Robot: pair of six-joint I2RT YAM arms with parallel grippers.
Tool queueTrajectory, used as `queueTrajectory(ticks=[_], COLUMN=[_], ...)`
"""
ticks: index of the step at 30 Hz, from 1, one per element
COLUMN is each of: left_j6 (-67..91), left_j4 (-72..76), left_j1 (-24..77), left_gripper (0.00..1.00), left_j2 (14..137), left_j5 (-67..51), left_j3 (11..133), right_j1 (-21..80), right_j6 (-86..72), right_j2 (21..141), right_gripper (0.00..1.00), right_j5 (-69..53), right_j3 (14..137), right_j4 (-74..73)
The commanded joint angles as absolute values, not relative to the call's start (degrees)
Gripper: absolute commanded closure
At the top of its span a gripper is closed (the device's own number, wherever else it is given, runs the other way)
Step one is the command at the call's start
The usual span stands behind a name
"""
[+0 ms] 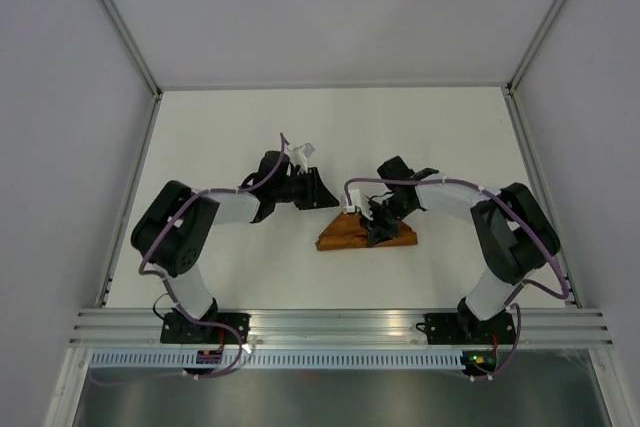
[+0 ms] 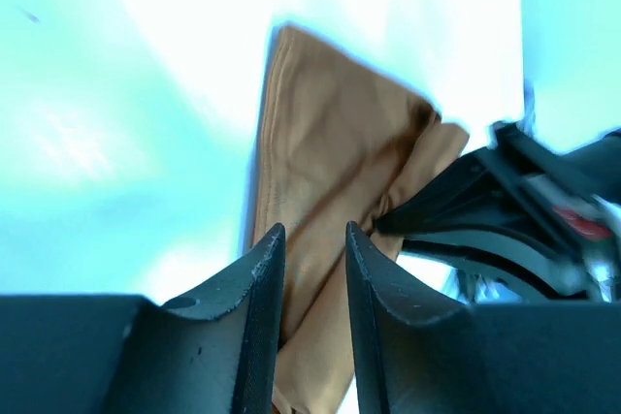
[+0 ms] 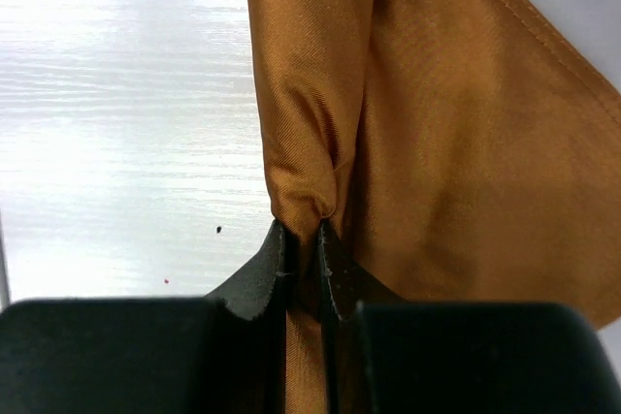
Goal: Fold the napkin, place the utensils inside, and roll it up
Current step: Roll the napkin with the utensil
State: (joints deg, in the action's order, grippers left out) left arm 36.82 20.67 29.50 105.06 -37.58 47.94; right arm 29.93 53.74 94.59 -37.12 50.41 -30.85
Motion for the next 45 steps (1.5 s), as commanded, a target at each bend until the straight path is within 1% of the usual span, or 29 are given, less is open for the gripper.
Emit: queueTrajectory(ticks=[1,3,4,5,7,8,10,12,16,18,22,30,33,37,45], left_j6=[37.2,33.5,31.2,28.6,19.5,16.5,9.2,2.2,-5.1,-7.8,-12.6,-19.0,-21.2,-23.6,-26.6], left_j4=[34.1,37.7,37.7,37.3,35.9,35.3,33.4,32.1,30.9,30.9,26.7,19.2,18.9,19.0,21.6], left_j1=[30.0,30.5,31.1,32.9,35.6,38.8,41.7,47.7,56.2,58.1,62.7,67.8,69.8,70.1,70.1], left_gripper=[0.62,0.61,0.60,0.60,0.59,0.58,0.57,0.56,0.53,0.51,0.50,0.48,0.48,0.45,0.45], left_j2=[94.1,90.5,86.7,85.2,81.2,80.1,78.9,78.4,79.4,80.1,83.0,90.7,92.1,95.4,100.9], left_j5=[-22.6,-19.3,-17.4,-13.5,-9.2,-5.4,-3.3,2.7,8.5,9.5,10.1,5.1,6.1,6.1,7.4], left_j3=[41.9,37.5,36.5,35.8,34.4,33.9,33.3,33.4,33.0,32.3,33.8,39.3,40.9,42.9,44.0], right_j1=[27.9,26.7,26.3,25.9,25.1,24.9,24.3,23.8,23.7,23.6,23.5,22.6,22.4,22.3,21.9], right_j6=[60.4,62.7,63.2,63.6,64.9,65.0,65.1,64.0,61.6,59.9,58.9,57.6,57.4,57.1,57.0], right_j2=[104.7,107.9,111.1,112.7,117.3,118.7,121.9,123.3,125.6,126.4,127.9,129.7,130.0,130.4,131.0], right_gripper=[0.99,0.99,0.99,0.99,0.99,0.99,0.99,0.99,0.99,0.98,0.99,0.98,0.99,0.99,0.99], right_j5=[-38.7,-39.5,-39.7,-40.2,-40.9,-41.2,-41.7,-41.7,-41.0,-40.3,-39.3,-38.6,-38.3,-38.1,-37.8], right_j3=[53.8,56.9,59.9,61.5,66.5,68.1,71.8,73.5,76.3,77.0,78.2,79.8,80.0,80.2,80.3], right_j4=[-45.2,-50.3,-51.9,-53.4,-58.4,-59.8,-62.9,-63.9,-64.0,-63.5,-63.7,-63.3,-63.2,-63.0,-62.8])
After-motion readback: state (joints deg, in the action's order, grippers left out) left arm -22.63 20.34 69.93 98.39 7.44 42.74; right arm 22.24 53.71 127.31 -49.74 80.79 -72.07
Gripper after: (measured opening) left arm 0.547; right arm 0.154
